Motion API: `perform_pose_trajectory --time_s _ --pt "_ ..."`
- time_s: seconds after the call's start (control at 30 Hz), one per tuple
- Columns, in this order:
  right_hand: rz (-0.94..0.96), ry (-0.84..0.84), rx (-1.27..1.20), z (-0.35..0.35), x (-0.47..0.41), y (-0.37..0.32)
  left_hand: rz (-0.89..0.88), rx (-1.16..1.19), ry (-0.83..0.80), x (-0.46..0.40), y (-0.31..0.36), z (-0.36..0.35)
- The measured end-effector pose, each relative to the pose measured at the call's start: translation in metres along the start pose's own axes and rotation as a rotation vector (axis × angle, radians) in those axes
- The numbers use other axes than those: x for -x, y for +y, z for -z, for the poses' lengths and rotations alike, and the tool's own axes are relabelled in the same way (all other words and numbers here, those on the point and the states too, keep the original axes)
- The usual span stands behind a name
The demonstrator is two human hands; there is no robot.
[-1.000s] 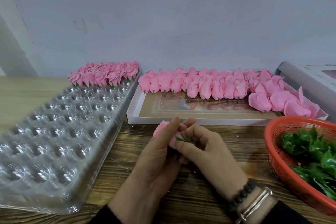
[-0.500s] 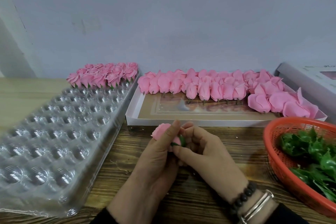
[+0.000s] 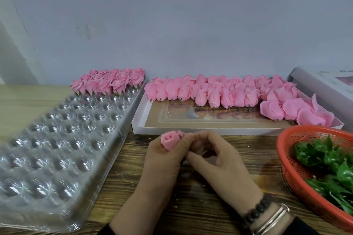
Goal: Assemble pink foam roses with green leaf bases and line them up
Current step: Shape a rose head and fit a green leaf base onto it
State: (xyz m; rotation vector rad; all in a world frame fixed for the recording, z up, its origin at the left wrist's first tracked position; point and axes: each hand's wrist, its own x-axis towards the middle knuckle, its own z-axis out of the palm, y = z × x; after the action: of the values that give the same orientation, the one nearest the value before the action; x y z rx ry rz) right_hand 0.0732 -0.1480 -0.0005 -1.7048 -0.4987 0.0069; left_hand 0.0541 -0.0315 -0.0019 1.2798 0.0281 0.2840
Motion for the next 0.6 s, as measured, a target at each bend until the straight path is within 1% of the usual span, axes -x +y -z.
perform_pose_trajectory --time_s 0.03,0.1,0.23,0.3,0.37,0.43,0.6 --pt "0.034 0.035 -0.007 0.001 0.000 0.000 -0.072 -0.114 -0.003 0.000 0.001 0.000" --pt "0.077 0.068 -0.017 0.005 -0.001 -0.002 -0.121 -0.254 -0.024 0.000 0.001 -0.001" --pt "0.141 -0.048 0.113 0.010 0.000 -0.008 -0.099 -0.418 -0.039 0.002 -0.001 -0.003" --pt "0.146 -0.066 0.153 0.012 0.000 -0.009 -0.111 -0.495 -0.049 0.002 -0.003 -0.002" --pt "0.132 -0.083 0.138 0.013 0.000 -0.011 -0.149 -0.579 -0.060 0.001 -0.004 0.001" --pt "0.107 -0.137 0.114 0.012 0.001 -0.013 -0.194 -0.661 -0.093 0.002 -0.004 0.002" --pt "0.085 -0.200 0.113 0.014 0.000 -0.014 -0.212 -0.729 -0.191 0.004 -0.003 0.000"
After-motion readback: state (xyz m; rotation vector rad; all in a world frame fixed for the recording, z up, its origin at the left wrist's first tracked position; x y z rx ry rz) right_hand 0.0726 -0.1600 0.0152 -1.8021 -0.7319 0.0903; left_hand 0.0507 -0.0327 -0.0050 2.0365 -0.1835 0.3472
